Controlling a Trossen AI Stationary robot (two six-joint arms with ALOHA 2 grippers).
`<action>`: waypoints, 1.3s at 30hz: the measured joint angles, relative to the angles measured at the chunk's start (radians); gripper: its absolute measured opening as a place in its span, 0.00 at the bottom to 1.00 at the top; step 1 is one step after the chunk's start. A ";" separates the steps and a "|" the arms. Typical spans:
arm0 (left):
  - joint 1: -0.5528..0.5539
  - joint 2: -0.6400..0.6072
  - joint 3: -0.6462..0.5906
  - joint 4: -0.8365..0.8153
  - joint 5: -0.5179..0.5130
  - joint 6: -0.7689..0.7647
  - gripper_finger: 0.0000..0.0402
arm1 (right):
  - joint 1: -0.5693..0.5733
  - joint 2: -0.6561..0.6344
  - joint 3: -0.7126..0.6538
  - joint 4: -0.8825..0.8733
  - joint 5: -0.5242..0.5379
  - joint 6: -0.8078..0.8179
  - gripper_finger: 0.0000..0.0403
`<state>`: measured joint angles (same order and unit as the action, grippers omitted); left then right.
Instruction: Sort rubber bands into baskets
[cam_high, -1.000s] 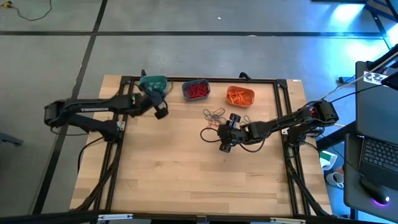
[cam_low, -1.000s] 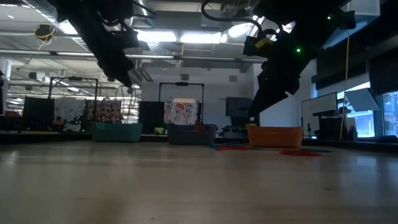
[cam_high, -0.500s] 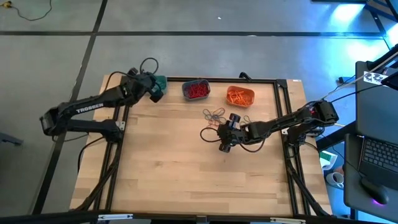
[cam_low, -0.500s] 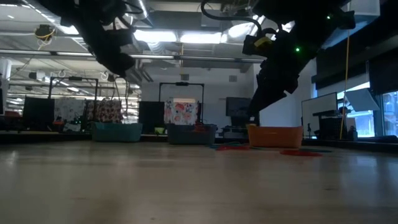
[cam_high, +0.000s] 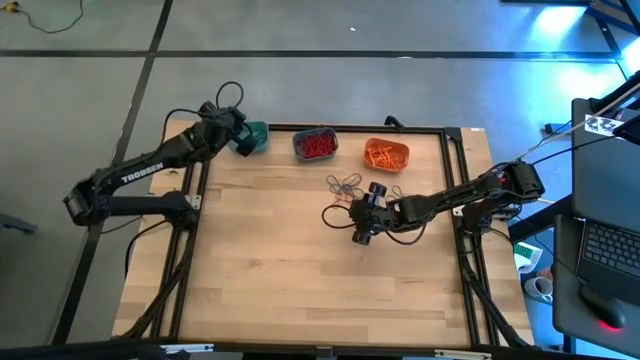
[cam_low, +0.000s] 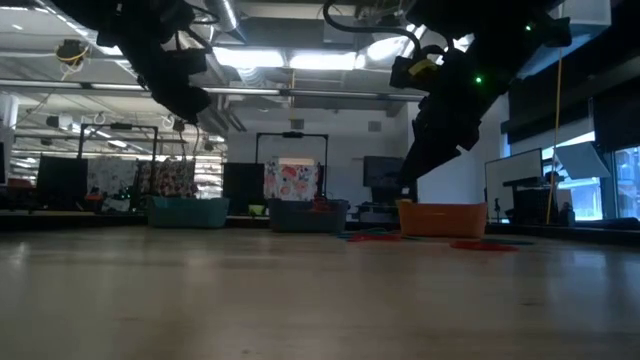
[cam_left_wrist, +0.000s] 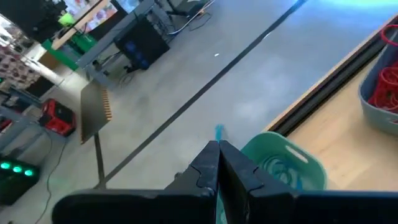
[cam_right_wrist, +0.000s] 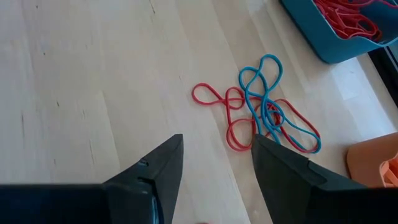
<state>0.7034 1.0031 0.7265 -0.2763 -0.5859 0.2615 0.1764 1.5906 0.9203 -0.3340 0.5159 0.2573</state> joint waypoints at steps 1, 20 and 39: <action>0.008 0.000 0.000 0.000 0.006 0.000 0.01 | 0.000 0.000 0.000 0.000 0.000 0.000 0.47; 0.144 0.076 0.000 -0.060 0.164 -0.106 0.01 | 0.000 0.000 0.000 0.003 0.000 -0.003 0.47; 0.143 0.304 0.000 0.038 0.164 -0.146 0.04 | 0.000 0.000 0.000 0.004 -0.021 0.000 0.47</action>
<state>0.8467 1.3067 0.7269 -0.2384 -0.4217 0.1160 0.1764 1.5909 0.9207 -0.3302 0.4950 0.2569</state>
